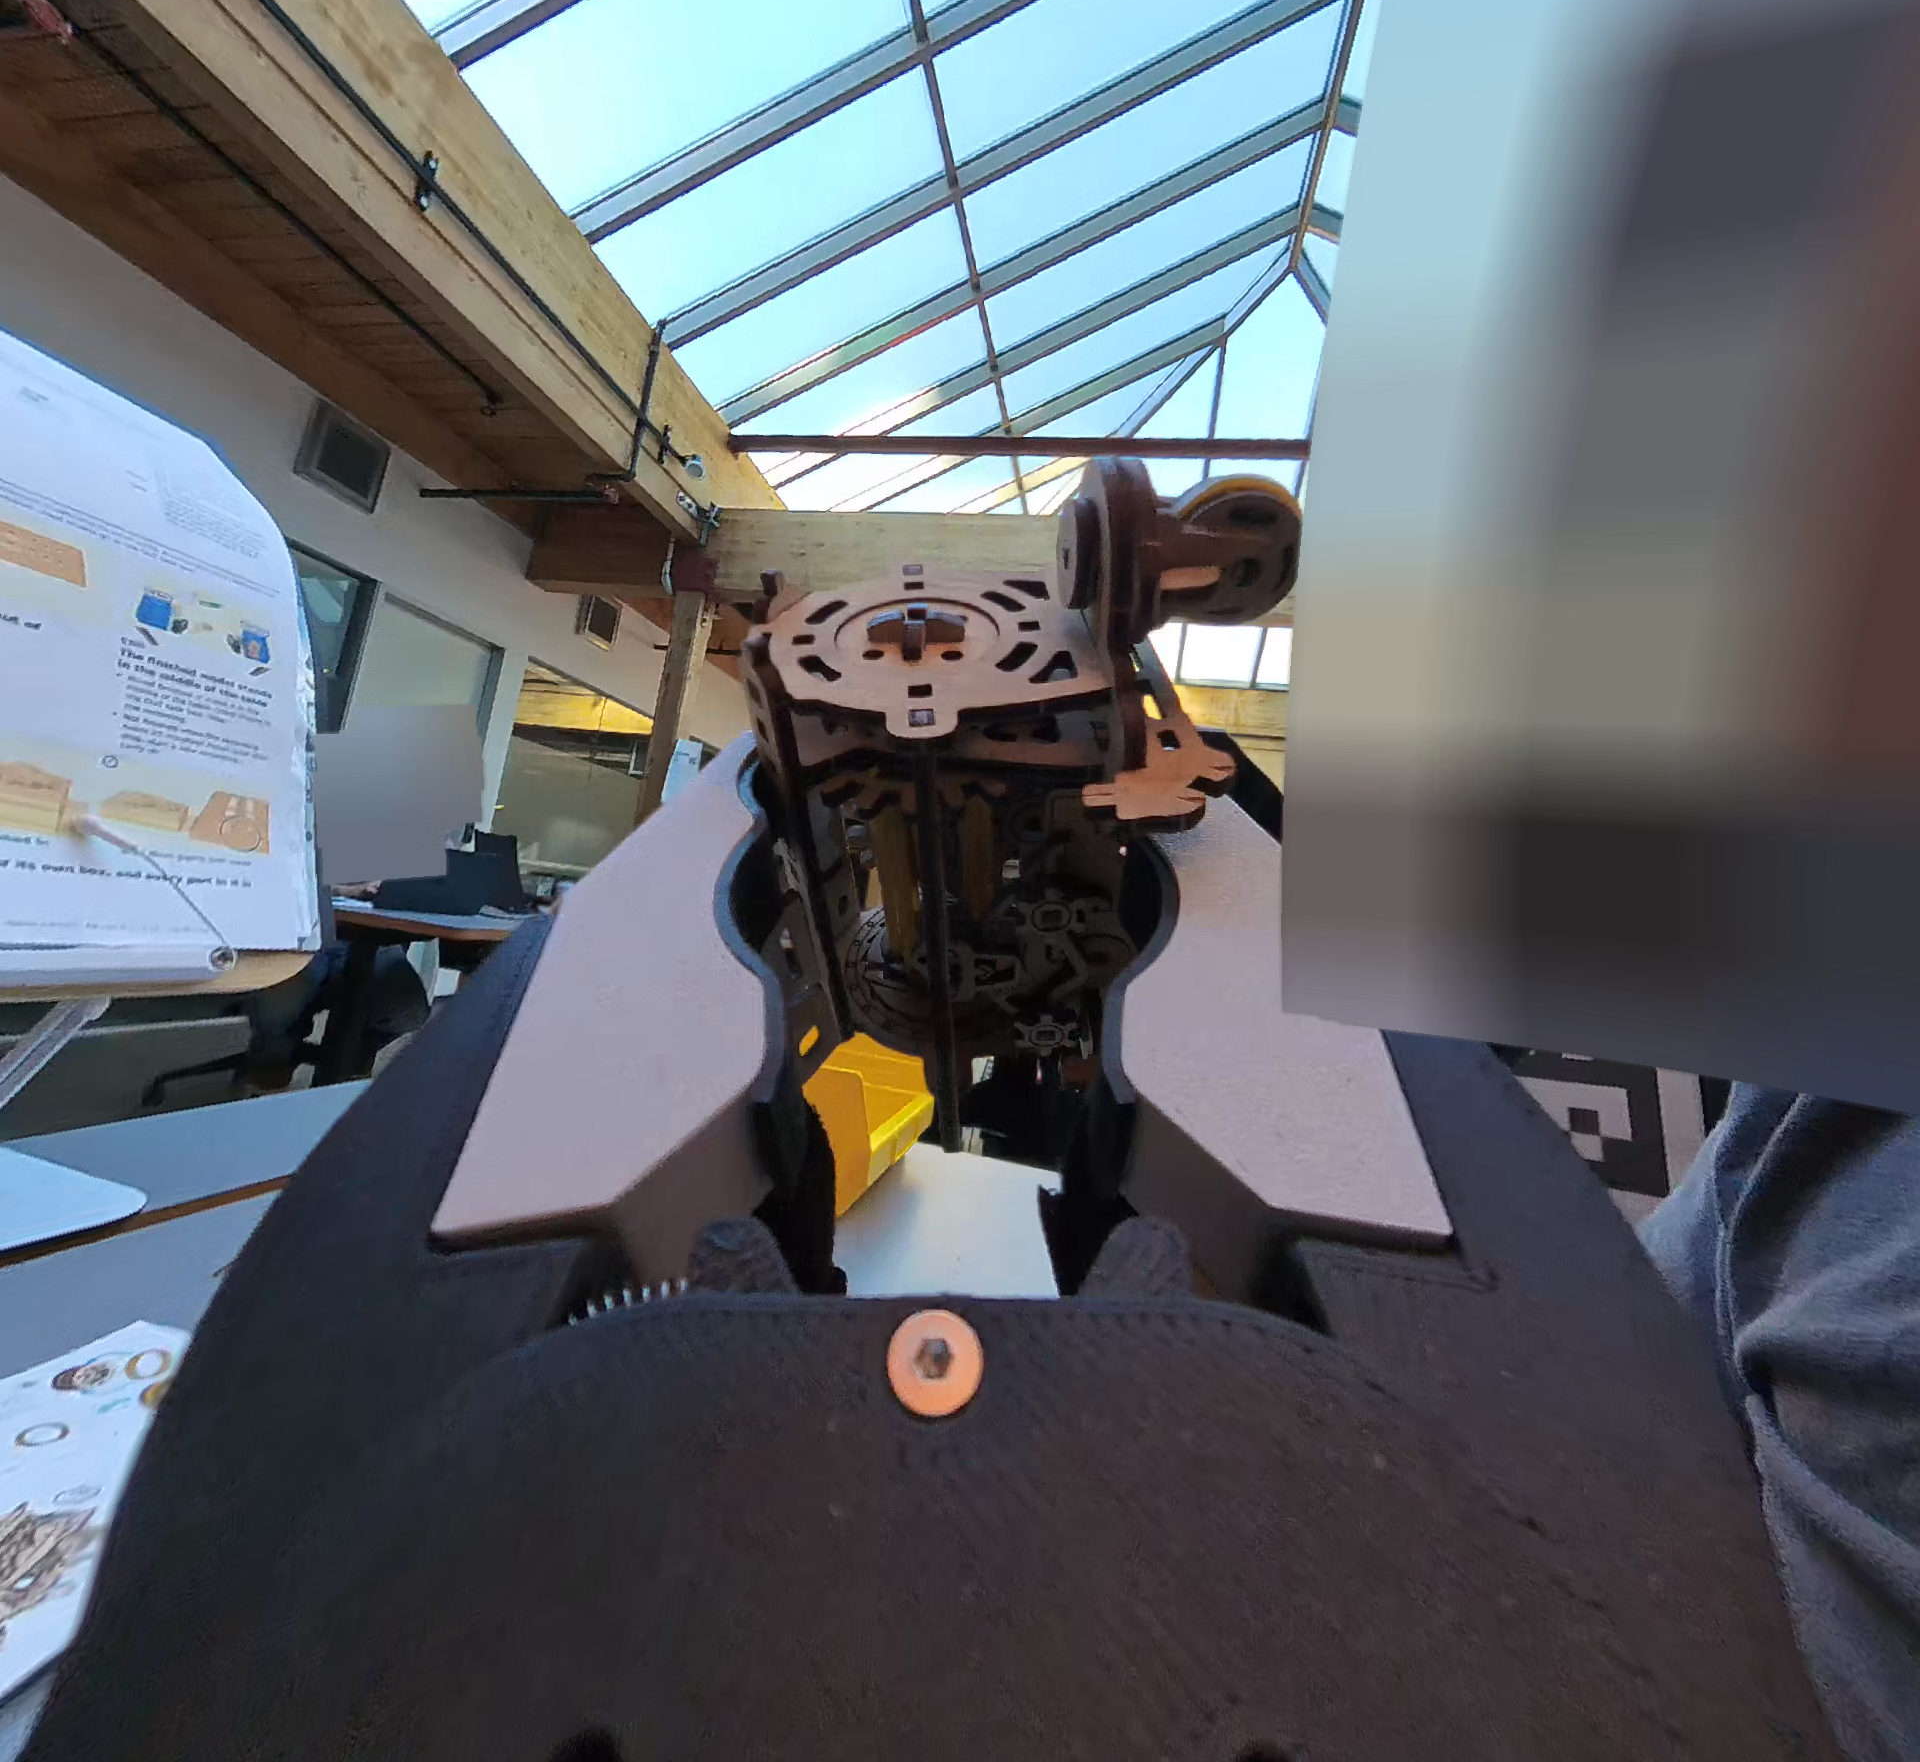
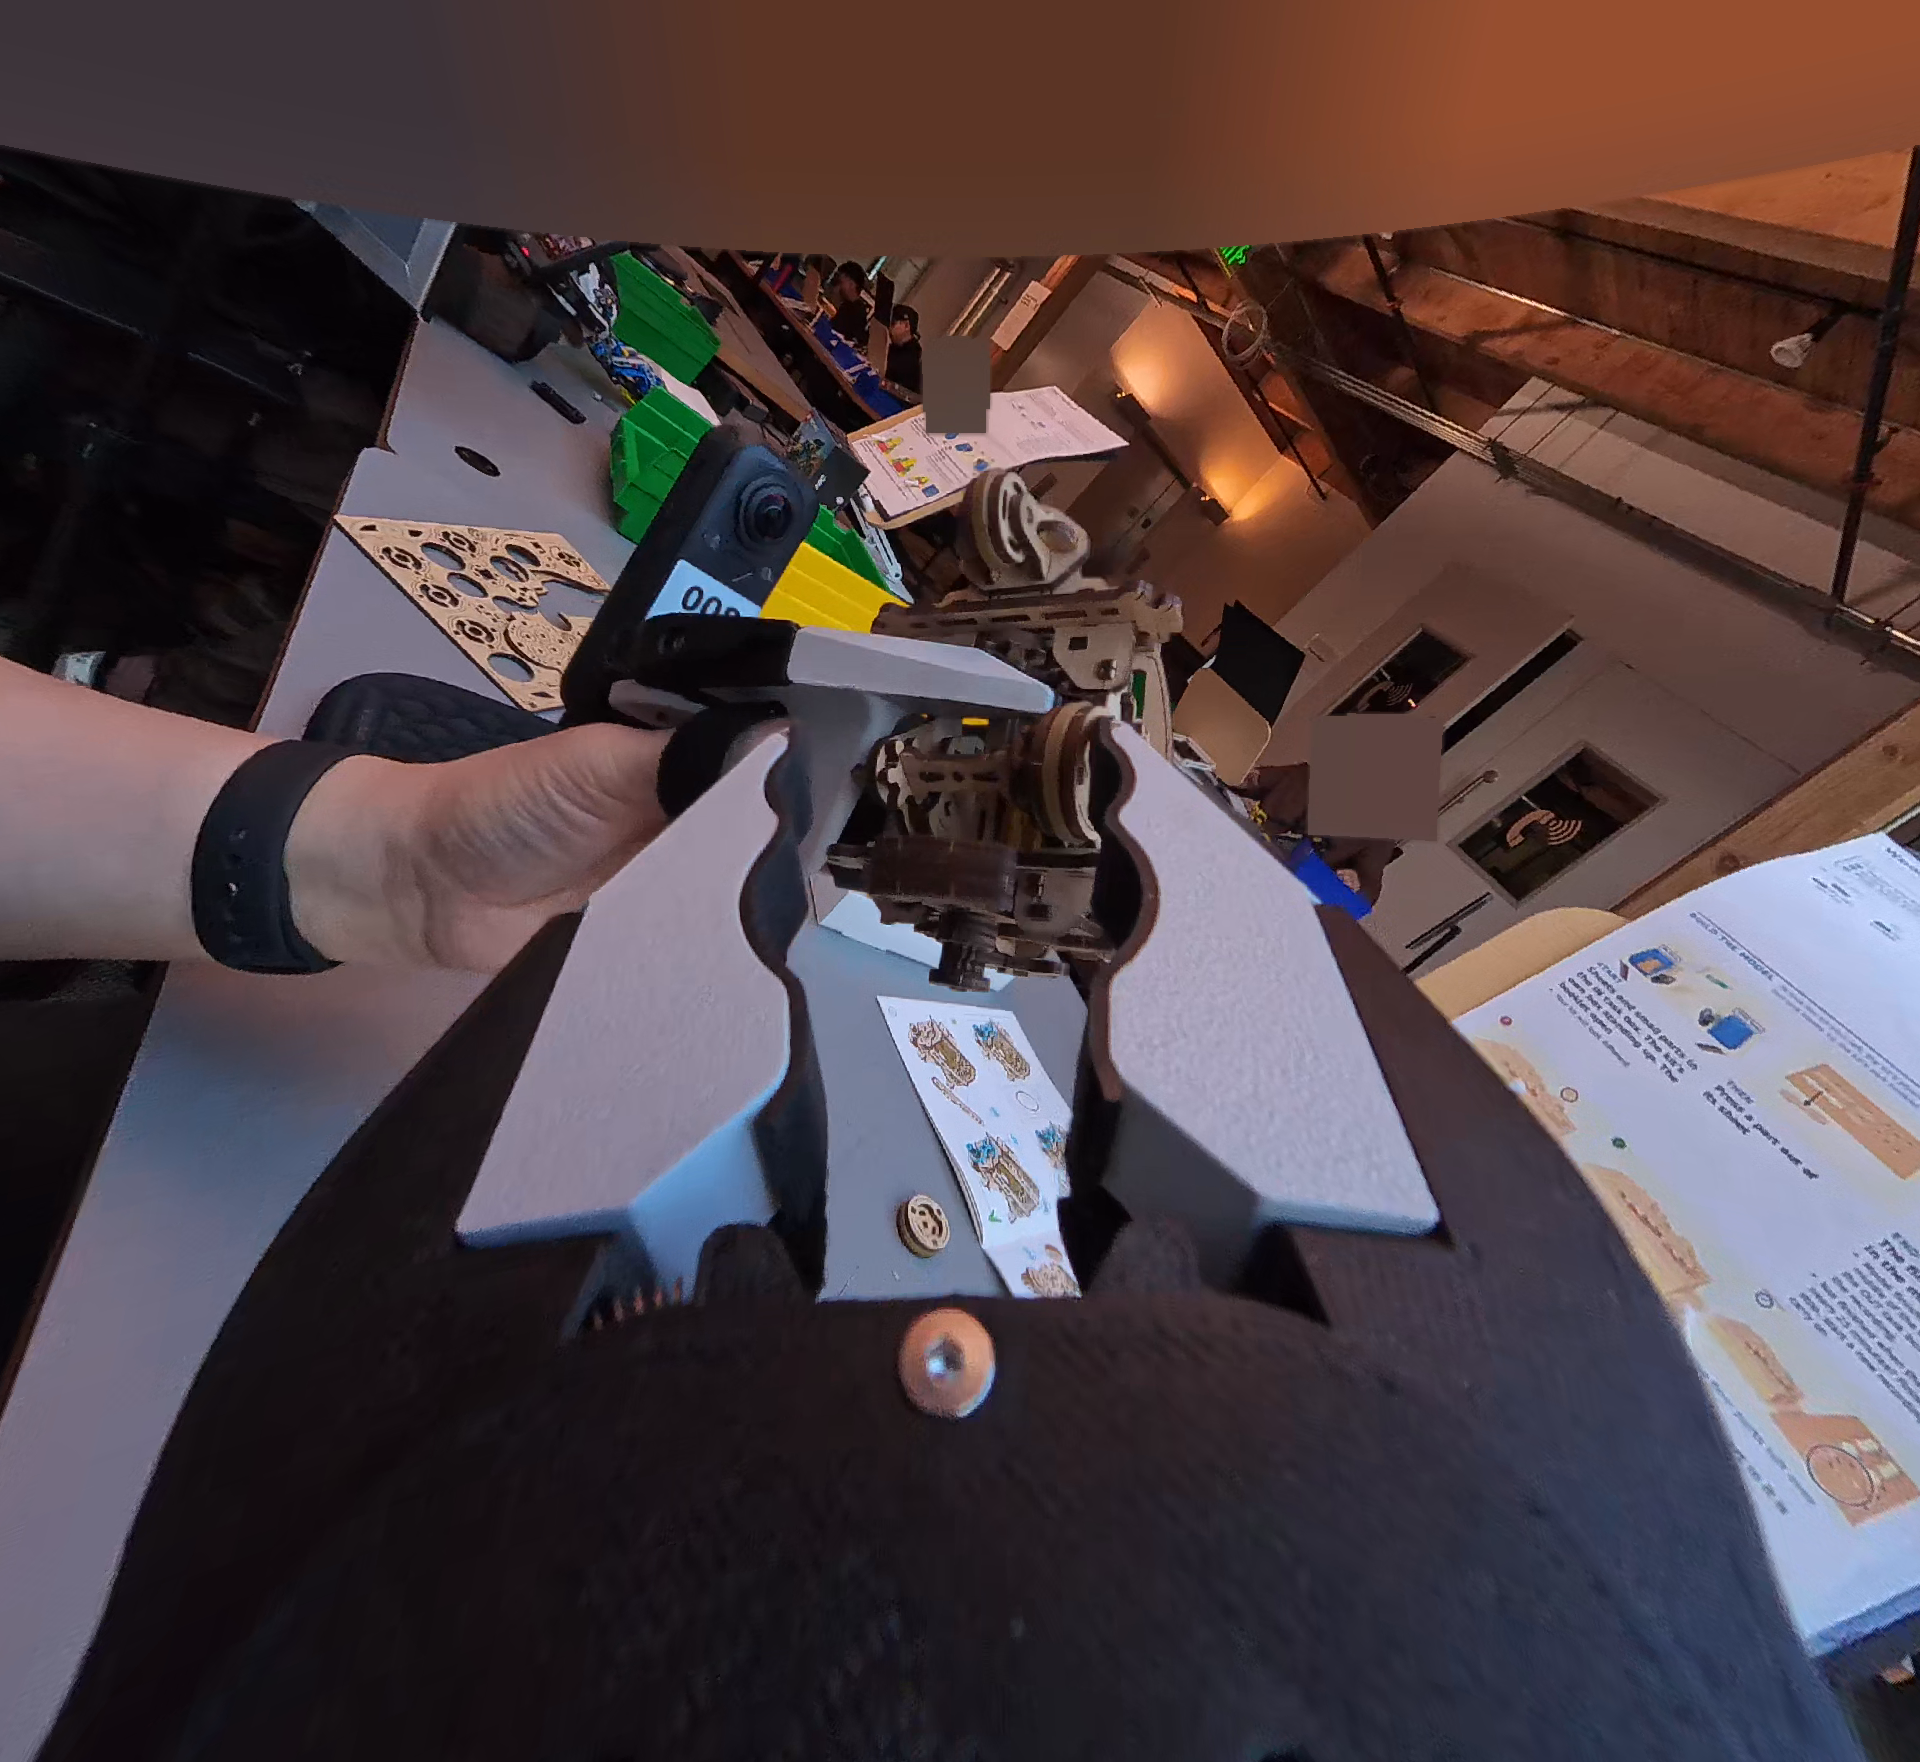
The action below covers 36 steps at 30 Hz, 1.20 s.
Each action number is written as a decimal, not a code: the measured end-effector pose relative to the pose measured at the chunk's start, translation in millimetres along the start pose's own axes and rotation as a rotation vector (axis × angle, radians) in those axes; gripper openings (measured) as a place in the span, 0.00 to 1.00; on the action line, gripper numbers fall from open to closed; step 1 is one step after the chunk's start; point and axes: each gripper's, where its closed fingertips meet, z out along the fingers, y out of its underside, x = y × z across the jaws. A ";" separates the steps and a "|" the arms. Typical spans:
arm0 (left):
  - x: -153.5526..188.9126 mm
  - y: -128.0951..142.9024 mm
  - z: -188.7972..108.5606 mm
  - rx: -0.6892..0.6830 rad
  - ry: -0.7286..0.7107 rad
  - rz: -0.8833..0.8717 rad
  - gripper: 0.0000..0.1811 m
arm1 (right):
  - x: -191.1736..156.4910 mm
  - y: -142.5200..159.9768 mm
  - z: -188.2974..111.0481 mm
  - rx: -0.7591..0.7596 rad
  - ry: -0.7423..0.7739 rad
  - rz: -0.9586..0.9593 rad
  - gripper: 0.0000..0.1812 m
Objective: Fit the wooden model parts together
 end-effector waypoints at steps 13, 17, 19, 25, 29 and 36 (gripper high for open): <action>-56.9 42.9 -3.3 -0.249 -0.357 -0.153 0.35 | 36.9 61.3 -8.6 -0.069 0.127 0.278 0.35; -67.9 68.5 -14.9 -0.460 -0.316 -0.169 0.35 | 35.8 94.8 -10.6 -0.159 0.079 0.318 0.35; -74.7 82.5 -22.6 -0.594 -0.272 -0.159 0.35 | 30.6 115.8 -10.5 -0.211 0.001 0.336 0.35; -104.4 123.6 -46.1 -0.951 -0.048 0.017 0.35 | 33.7 189.8 -10.4 -0.370 -0.153 0.335 0.35; -124.4 126.7 -53.4 -0.984 0.036 0.093 0.35 | 40.0 226.0 -10.0 -0.388 -0.179 0.372 0.35; -156.5 114.6 -77.8 -1.094 -0.043 0.210 0.35 | 50.3 256.5 -11.3 -0.349 -0.113 0.364 0.32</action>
